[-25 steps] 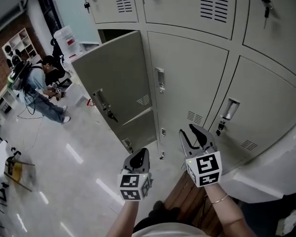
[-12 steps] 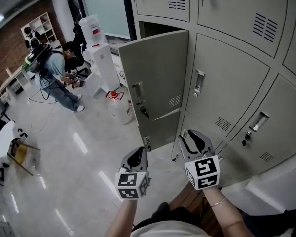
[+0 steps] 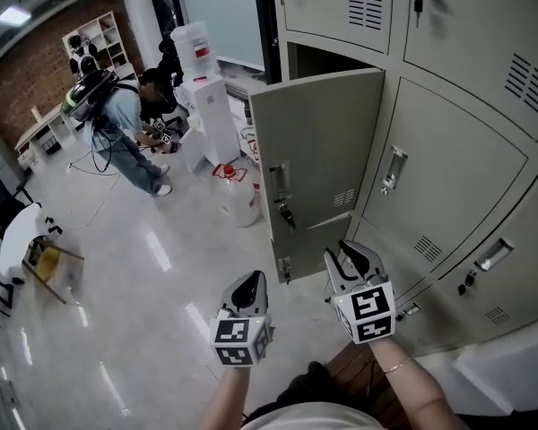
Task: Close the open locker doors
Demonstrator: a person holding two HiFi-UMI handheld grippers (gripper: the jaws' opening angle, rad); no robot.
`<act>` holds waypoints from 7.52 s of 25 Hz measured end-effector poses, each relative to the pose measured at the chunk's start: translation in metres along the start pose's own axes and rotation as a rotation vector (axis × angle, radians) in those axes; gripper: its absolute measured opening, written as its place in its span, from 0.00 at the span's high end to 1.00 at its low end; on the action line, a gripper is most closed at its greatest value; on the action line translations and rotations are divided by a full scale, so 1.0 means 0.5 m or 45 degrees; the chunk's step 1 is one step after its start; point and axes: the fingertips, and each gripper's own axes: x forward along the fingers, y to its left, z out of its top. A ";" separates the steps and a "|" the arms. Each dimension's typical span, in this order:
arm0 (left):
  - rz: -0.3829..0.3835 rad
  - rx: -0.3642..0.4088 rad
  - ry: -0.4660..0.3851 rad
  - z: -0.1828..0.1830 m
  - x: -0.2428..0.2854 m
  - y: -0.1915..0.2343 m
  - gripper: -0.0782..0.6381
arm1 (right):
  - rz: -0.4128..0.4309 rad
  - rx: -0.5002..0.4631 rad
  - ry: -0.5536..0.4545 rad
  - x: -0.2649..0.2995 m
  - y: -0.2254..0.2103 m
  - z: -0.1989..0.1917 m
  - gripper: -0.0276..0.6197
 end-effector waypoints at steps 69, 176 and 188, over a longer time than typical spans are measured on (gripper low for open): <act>0.245 -0.075 0.038 -0.021 0.101 0.040 0.86 | -0.118 0.061 0.206 0.427 -0.251 -0.007 0.86; 0.202 -0.243 0.115 -0.081 0.233 0.071 0.86 | -0.162 0.424 0.518 0.524 -0.212 -0.357 0.69; 0.213 -0.233 0.106 -0.067 0.214 0.080 0.86 | -0.071 0.369 0.449 0.495 -0.183 -0.319 0.71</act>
